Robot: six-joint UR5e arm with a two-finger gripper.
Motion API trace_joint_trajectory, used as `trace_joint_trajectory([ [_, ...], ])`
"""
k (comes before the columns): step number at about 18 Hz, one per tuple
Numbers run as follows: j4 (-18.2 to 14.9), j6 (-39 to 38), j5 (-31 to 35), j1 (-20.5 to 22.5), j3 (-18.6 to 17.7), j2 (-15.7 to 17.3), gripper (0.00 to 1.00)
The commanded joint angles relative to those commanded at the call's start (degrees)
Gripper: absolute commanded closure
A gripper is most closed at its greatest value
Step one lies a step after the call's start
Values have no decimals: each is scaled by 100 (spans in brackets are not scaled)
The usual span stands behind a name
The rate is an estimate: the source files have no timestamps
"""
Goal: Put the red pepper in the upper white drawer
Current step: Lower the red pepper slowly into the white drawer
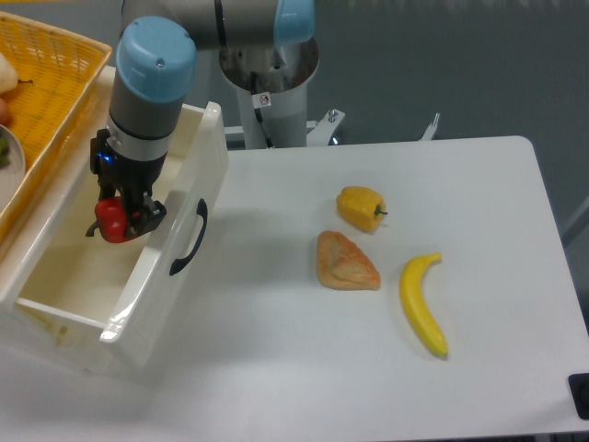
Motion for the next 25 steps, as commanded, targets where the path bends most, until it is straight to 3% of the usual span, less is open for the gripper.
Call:
trace_joint_trajectory([
  [10, 9, 0, 18, -9, 9, -26, 73],
  [18, 18, 0, 18, -9, 9, -35, 51],
  [25, 44, 0, 53, -79, 9, -70, 39],
])
